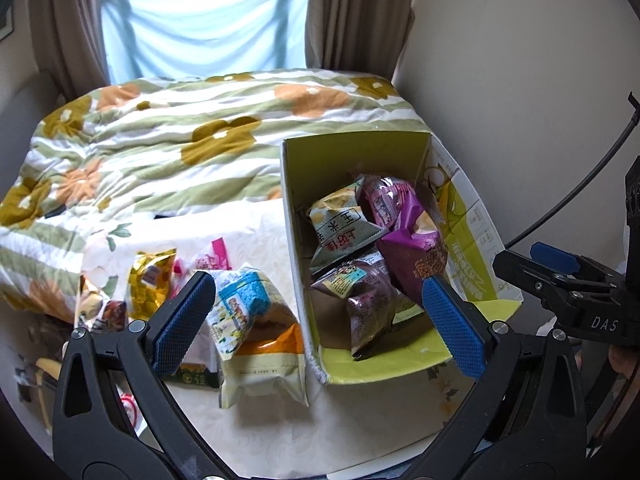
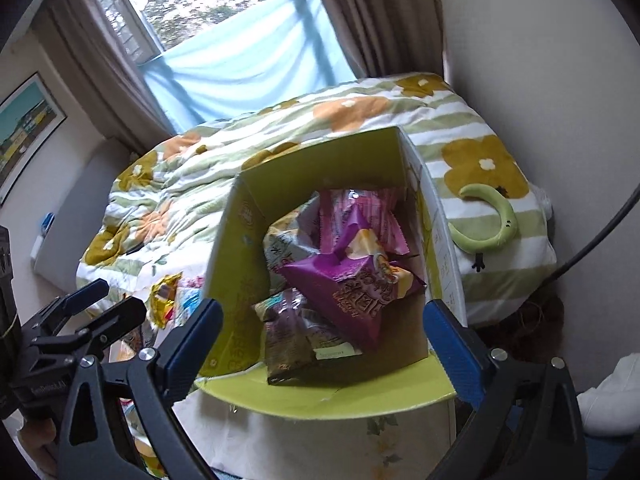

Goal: Organize snacks
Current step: 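Drop the purple chip bag into the box with the right tool, then grasp the shrimp-picture bag with the left tool and lift it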

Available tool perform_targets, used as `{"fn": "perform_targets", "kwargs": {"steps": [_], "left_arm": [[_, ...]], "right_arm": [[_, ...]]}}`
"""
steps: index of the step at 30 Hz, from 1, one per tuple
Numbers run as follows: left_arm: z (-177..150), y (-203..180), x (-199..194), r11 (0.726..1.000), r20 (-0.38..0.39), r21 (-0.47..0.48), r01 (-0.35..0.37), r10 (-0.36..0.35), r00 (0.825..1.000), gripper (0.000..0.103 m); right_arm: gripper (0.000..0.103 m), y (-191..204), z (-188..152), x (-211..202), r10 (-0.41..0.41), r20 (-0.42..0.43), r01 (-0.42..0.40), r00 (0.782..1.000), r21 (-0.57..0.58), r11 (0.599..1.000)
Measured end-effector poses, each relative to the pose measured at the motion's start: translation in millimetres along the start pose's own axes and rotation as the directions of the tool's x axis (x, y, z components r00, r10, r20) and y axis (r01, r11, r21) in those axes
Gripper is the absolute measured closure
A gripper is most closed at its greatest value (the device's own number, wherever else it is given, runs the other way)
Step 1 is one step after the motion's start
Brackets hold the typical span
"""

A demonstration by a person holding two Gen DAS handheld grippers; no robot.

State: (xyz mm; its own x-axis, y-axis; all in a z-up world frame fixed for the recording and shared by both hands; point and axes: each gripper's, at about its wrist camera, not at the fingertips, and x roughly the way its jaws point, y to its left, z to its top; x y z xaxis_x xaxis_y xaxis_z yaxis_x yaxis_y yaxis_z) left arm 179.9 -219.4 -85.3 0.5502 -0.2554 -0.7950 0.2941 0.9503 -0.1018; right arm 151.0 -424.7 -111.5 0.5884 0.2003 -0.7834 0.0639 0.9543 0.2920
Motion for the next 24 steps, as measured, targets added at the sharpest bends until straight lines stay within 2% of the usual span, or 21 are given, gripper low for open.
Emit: {"fn": "perform_targets", "kwargs": {"steps": [7, 12, 17, 24], "left_arm": [[-26, 11, -39, 0.996, 0.033, -0.053, -0.070, 0.072, 0.997, 0.001], [-54, 29, -62, 0.984, 0.027, -0.113, -0.135, 0.139, 0.990, 0.001], [-81, 59, -82, 0.966, 0.024, -0.189, -0.176, 0.183, 0.983, 0.001], [-116, 120, -102, 0.938, 0.004, -0.285, -0.196, 0.206, 0.979, 0.001]], "right_arm": [[0.003, 26, -9, -17, 0.043, 0.022, -0.040, 0.999, -0.126, 0.991], [0.003, 51, -20, -20, 0.087, 0.021, -0.081, 0.996, -0.205, 0.975], [0.003, 79, -35, -22, 0.101, 0.044, -0.086, 0.994, -0.271, 0.959], [0.003, 118, -55, -13, 0.128, 0.034, -0.114, 0.991, -0.272, 0.955]]}}
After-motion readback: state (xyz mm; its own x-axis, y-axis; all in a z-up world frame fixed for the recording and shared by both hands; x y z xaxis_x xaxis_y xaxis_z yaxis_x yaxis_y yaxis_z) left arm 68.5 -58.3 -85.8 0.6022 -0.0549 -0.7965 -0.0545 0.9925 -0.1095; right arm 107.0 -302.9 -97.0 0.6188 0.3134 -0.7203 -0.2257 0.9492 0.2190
